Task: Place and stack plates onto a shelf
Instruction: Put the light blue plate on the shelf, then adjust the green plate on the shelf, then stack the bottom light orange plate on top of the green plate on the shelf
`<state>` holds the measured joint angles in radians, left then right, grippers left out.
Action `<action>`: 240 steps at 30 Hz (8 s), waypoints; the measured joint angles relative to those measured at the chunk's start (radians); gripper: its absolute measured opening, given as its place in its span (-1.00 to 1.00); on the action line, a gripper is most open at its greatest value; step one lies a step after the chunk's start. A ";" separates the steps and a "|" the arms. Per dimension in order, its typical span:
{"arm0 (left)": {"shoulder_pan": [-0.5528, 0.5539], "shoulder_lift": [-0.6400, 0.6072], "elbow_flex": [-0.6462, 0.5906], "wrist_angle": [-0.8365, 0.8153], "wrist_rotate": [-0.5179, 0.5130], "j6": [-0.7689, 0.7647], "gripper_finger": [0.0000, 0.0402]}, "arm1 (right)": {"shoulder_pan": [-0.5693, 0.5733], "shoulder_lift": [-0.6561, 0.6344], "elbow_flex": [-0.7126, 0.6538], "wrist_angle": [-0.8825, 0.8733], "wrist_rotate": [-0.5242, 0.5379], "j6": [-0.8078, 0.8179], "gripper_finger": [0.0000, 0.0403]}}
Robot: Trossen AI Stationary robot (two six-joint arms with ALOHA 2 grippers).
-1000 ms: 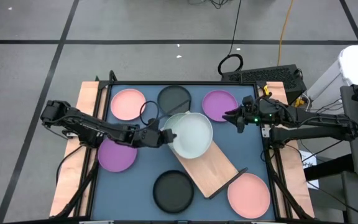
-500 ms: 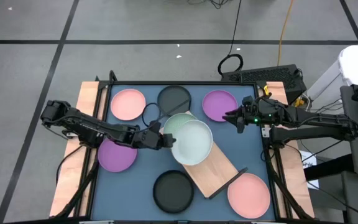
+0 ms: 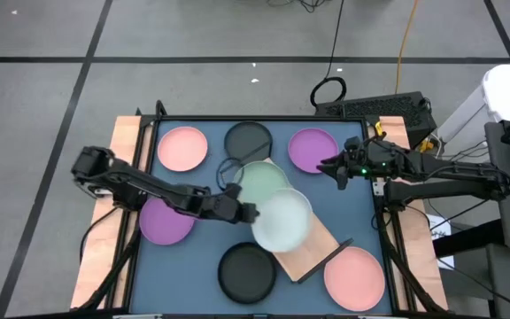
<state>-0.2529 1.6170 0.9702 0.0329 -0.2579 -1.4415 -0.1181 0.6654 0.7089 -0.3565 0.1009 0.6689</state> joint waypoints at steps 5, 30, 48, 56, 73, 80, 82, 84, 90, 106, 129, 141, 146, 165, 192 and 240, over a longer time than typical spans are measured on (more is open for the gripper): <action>-0.014 0.139 0.168 -0.101 0.001 0.023 -0.95 | 0.000 0.008 0.000 -0.007 0.000 0.000 -0.23; -0.038 0.272 0.327 -0.155 -0.051 -0.027 -0.95 | 0.000 0.016 0.000 -0.014 0.006 0.028 -0.23; -0.094 0.330 0.328 -0.190 -0.032 -0.173 -0.83 | 0.000 0.020 0.000 0.016 0.005 0.027 -0.23; -0.094 0.331 0.328 -0.209 -0.031 -0.184 -0.82 | 0.000 0.020 0.000 0.032 0.003 0.055 -0.23; -0.089 0.331 0.328 -0.197 0.002 -0.185 -0.30 | 0.000 0.020 0.000 0.037 -0.116 0.108 -0.23; -0.089 0.331 0.328 -0.161 0.058 -0.183 -0.28 | 0.026 0.019 0.000 -0.033 -0.211 0.220 -0.23; -0.089 0.326 0.328 -0.165 0.073 -0.179 -0.28 | 0.043 0.022 0.000 -0.090 -0.211 0.253 -0.23; -0.089 0.311 0.328 -0.174 0.085 -0.166 -0.28 | 0.061 0.031 0.000 -0.149 -0.211 0.284 -0.25; -0.090 0.221 0.329 -0.249 0.085 -0.125 -0.28 | 0.138 0.096 0.000 -0.240 -0.271 0.315 -0.38; -0.090 0.019 0.328 -0.537 0.066 0.075 -0.28 | 0.263 0.377 0.000 -0.232 -0.341 0.260 -0.23; -0.080 0.011 0.328 -0.592 0.065 0.081 -0.28 | 0.283 0.563 0.000 -0.160 -0.285 0.225 -0.96; -0.079 0.011 0.328 -0.635 0.065 0.097 -0.28 | 0.283 0.563 0.000 -0.133 -0.281 0.262 -0.93; -0.080 0.011 0.328 -0.638 0.065 0.076 -0.28 | 0.282 0.563 0.000 -0.133 -0.253 0.280 -0.88; -0.136 -0.016 0.327 -0.639 0.074 0.094 -0.28 | 0.263 0.420 0.000 -0.173 -0.265 0.568 -0.34; -0.117 -0.146 0.327 -0.727 -0.085 0.322 -0.28 | 0.065 0.658 0.083 0.353 -0.130 0.617 -0.96; -0.134 -0.146 0.328 -0.852 -0.080 0.292 -0.28 | 0.198 0.425 0.108 0.112 0.022 0.650 -1.00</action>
<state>-0.3871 1.4708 1.2980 -0.8193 -0.3382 -1.1496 0.0802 1.0907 0.8173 -0.2446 0.1233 1.3188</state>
